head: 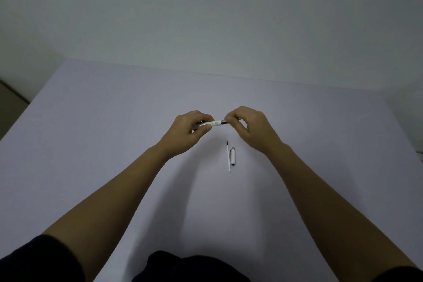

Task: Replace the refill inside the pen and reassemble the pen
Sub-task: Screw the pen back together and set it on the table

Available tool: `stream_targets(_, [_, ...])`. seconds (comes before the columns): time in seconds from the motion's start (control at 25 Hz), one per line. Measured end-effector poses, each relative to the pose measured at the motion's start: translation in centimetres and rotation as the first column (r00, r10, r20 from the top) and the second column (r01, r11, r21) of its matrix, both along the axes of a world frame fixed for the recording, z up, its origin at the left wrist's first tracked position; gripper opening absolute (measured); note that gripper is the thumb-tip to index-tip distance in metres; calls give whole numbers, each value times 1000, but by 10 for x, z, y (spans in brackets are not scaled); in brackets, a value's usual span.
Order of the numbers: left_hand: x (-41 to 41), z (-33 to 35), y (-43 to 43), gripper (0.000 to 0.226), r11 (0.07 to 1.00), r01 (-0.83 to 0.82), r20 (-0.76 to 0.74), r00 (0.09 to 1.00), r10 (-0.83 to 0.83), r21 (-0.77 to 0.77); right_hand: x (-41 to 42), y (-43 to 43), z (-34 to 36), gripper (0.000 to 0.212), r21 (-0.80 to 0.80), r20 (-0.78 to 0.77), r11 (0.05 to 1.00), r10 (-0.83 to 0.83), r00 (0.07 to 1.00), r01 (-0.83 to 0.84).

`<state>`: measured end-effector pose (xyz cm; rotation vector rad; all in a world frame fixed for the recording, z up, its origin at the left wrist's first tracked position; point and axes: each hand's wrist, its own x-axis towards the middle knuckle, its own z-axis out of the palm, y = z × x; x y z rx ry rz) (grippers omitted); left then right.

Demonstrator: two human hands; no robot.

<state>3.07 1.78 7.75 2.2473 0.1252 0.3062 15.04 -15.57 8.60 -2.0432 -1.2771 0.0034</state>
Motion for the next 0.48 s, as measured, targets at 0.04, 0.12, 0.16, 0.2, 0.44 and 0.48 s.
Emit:
stream_targets(0.04, [0,0,0,16,1000,-3,-1,1000,3,-4,0,0,1,18,3,13,1000,12,1000,-12])
stream_targets(0.12, [-1,1,0,16,1000,-2,-1,1000,2,-2,-1,-1,1,17,1,49,999,39,998,-39])
stream_targets(0.16, [-1,1,0,16,1000,1,0,1000,-1,4,0,-1,1,13,-6,57,999,38,998,-38])
stream_targets(0.2, [0,1,0,16,1000,2,2,1000,-2,12,0,0,2,12,-15,57,1000,27,998,-26])
stream_targets(0.44, [1,2,0,17,999,-8,13,1000,8,42,-1,-1,1,16,-31,58,999,22,998,-20])
stream_targets(0.48, [1,2,1,17,999,1,11,1000,-1,49,0,-1,1,14,-37,55,999,18,998,-16])
